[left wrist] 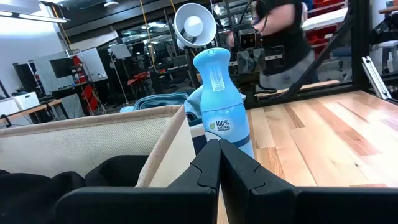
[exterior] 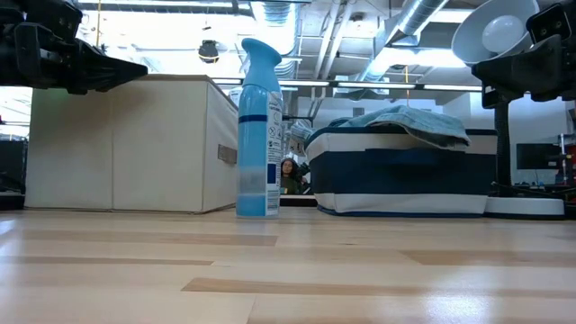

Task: Sort clothes
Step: Return to Home Position

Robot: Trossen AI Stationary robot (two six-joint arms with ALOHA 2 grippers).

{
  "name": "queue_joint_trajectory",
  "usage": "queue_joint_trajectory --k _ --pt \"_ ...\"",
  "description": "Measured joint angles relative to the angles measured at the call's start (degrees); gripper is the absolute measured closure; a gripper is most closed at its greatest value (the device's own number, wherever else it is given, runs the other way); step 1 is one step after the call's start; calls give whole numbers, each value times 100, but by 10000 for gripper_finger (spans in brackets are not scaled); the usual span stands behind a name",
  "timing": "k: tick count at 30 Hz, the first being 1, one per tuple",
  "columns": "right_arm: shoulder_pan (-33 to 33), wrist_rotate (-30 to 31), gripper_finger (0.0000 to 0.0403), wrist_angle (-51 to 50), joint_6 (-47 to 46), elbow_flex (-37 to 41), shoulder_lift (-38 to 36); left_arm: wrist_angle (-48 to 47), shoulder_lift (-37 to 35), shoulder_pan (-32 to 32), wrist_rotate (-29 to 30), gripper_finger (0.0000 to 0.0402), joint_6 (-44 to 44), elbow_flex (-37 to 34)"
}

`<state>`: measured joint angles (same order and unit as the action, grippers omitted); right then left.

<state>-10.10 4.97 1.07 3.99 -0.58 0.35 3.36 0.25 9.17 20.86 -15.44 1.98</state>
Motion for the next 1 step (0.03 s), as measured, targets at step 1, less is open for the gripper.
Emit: queue_joint_trajectory --k 1 --pt "0 0 363 -1 0 0 1 0 0 0 0 401 0 0"
